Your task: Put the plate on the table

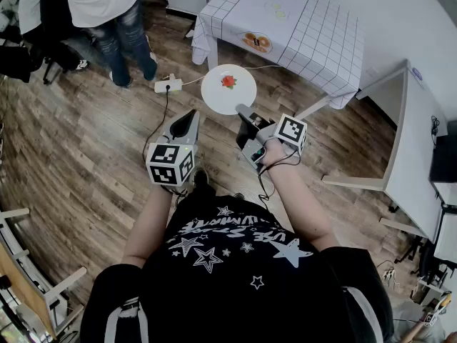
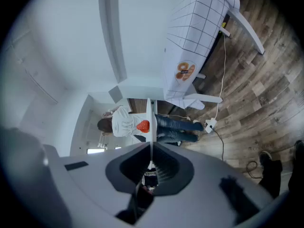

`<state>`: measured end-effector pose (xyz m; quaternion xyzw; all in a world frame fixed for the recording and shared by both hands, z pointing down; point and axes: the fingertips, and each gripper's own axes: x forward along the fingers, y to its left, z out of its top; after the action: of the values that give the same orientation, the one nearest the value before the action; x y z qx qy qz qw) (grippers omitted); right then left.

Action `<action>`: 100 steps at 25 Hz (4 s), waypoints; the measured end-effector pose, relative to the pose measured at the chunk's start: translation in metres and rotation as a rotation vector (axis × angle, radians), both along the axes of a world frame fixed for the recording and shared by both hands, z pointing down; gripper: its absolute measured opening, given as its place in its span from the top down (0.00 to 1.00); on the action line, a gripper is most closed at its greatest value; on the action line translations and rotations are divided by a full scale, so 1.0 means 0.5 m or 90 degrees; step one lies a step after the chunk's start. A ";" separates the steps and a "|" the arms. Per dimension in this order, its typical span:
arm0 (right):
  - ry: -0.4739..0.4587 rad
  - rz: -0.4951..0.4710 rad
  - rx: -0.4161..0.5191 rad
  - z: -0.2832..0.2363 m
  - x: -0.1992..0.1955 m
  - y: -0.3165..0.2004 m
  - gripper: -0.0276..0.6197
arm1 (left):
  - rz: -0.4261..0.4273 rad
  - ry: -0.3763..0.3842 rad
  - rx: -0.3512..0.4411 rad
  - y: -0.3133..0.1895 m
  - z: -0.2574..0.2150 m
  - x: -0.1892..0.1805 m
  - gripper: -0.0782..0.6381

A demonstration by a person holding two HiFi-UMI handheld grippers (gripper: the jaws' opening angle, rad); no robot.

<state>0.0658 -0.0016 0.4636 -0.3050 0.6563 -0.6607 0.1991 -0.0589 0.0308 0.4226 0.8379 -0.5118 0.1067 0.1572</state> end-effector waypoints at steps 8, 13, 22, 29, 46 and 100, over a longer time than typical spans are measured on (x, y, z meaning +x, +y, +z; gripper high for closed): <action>0.000 -0.002 0.012 -0.013 0.028 0.041 0.92 | -0.003 0.008 0.006 0.046 -0.005 0.027 0.88; -0.003 -0.002 0.023 -0.022 0.034 0.056 0.92 | -0.006 0.011 0.013 0.062 -0.012 0.029 0.88; -0.003 -0.008 0.031 -0.027 0.020 0.058 0.92 | -0.012 0.014 0.024 0.058 -0.023 0.018 0.88; 0.013 -0.006 0.030 -0.025 -0.001 0.041 0.92 | -0.015 0.025 0.021 0.034 -0.019 -0.009 0.88; 0.033 0.064 0.033 -0.038 -0.096 -0.080 0.92 | 0.039 0.052 0.022 -0.099 0.001 -0.129 0.88; -0.019 0.021 0.024 0.009 0.001 -0.640 0.92 | -0.009 -0.010 -0.007 -0.614 0.023 -0.041 0.88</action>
<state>0.0665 -0.3217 0.4679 -0.3018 0.6606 -0.6494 0.2253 -0.0793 -0.2763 0.4341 0.8325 -0.5182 0.1151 0.1584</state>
